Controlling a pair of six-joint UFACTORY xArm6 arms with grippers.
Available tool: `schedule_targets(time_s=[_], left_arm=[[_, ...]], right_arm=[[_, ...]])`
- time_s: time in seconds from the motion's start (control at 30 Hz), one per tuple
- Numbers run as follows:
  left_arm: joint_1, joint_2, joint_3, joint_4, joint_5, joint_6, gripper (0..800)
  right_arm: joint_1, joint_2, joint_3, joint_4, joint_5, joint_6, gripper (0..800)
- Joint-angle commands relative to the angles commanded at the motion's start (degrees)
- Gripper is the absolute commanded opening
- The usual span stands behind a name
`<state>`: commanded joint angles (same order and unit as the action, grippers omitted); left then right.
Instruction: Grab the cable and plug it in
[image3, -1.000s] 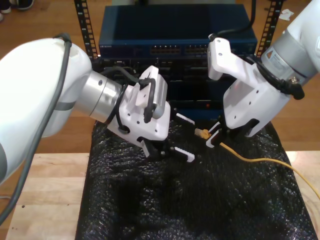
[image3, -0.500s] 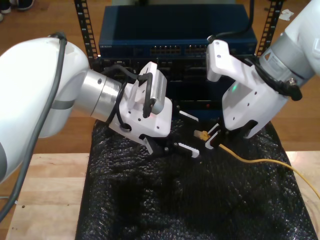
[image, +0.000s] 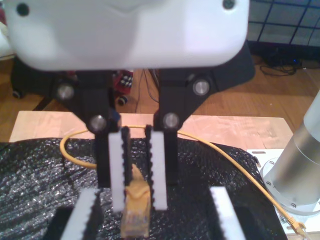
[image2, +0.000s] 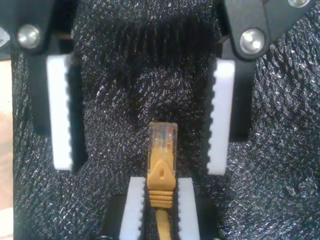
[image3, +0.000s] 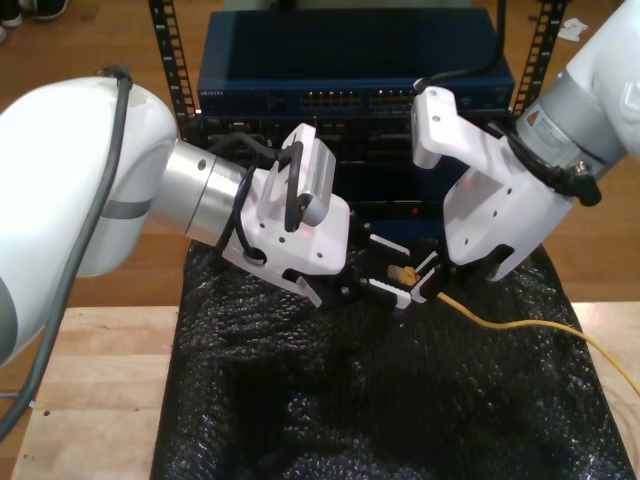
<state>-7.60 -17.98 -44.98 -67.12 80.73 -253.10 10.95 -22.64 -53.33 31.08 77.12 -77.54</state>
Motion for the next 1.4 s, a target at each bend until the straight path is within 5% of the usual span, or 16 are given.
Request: schedule_targets(time_s=[0.43,0.67,0.83,1.0,1.27,1.33,1.4], left_arm=[[0.7,0.4,0.0,0.0,0.0,0.0,331],[0.7,0.4,0.0,0.0,0.0,0.0,225],[0.7,0.4,0.2,0.0,-0.1,0.2,47],[0.7,0.8,0.2,0.0,0.0,0.2,3],[1.4,0.9,-0.3,0.0,1.0,0.0,2],[2.2,2.0,-0.4,-0.1,2.9,-0.1,2],[3.7,3.3,-1.5,-0.4,4.7,-0.8,2]], right_arm=[[0.0,0.1,0.0,0.1,0.0,0.0,7],[0.0,0.1,0.0,0.2,0.0,0.0,7],[0.0,0.0,0.3,0.2,0.0,0.0,8],[0.0,0.0,0.3,0.2,0.0,-0.1,47],[0.0,-0.2,0.1,0.2,0.0,-0.1,496],[0.0,-0.2,-0.2,0.1,-0.1,-0.2,679],[-0.1,-0.4,-0.5,-0.1,-0.3,-0.5,756]])
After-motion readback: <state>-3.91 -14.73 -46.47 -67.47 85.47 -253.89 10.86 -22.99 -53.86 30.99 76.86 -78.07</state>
